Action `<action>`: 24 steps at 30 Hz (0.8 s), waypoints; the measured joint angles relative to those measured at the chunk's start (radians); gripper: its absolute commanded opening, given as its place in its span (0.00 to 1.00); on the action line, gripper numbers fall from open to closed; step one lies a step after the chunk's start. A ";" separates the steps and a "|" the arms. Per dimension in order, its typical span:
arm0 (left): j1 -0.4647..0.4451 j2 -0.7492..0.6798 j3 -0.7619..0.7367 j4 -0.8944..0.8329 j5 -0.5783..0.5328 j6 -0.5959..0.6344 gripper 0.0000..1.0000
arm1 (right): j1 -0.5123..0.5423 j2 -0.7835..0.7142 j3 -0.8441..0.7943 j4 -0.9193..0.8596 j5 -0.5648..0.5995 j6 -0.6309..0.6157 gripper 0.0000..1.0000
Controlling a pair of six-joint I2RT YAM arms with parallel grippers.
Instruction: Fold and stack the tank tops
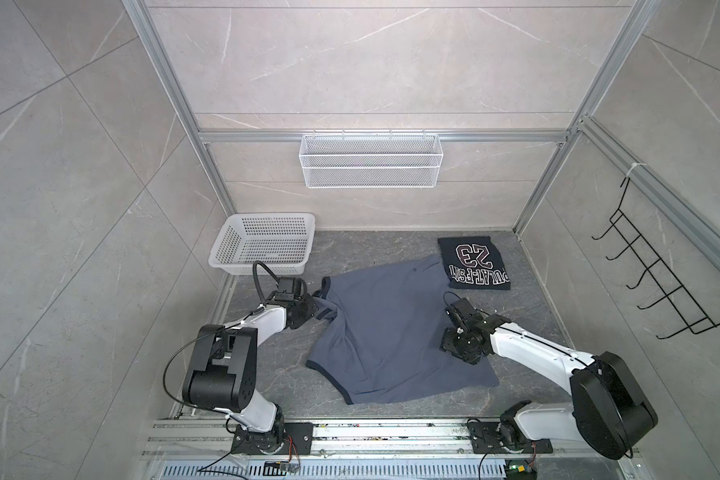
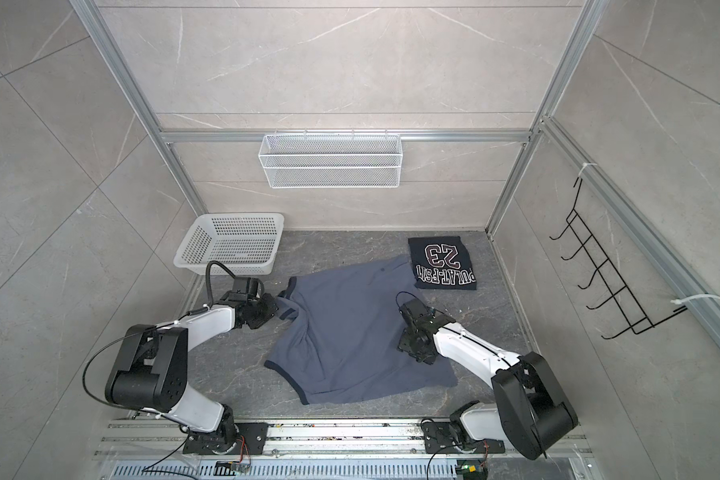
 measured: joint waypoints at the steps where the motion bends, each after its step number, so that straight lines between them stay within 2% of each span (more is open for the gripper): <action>1: 0.006 -0.027 -0.002 -0.010 -0.006 0.004 0.00 | -0.021 0.011 0.000 0.000 -0.001 -0.003 0.64; 7: 0.121 -0.177 -0.023 -0.037 -0.023 0.030 0.00 | -0.142 0.047 0.009 0.013 -0.042 -0.027 0.64; 16: 0.288 -0.184 -0.021 -0.078 -0.027 0.039 0.01 | -0.194 0.060 0.021 0.016 -0.080 -0.045 0.64; 20: 0.327 -0.125 0.043 -0.138 -0.056 0.053 0.27 | -0.209 0.060 0.021 0.020 -0.092 -0.046 0.64; 23: 0.340 -0.106 0.085 -0.187 -0.089 0.053 0.56 | -0.216 0.059 0.021 0.024 -0.095 -0.052 0.64; 24: 0.341 -0.113 0.089 -0.196 -0.100 0.052 0.62 | -0.217 0.058 0.021 0.025 -0.095 -0.054 0.64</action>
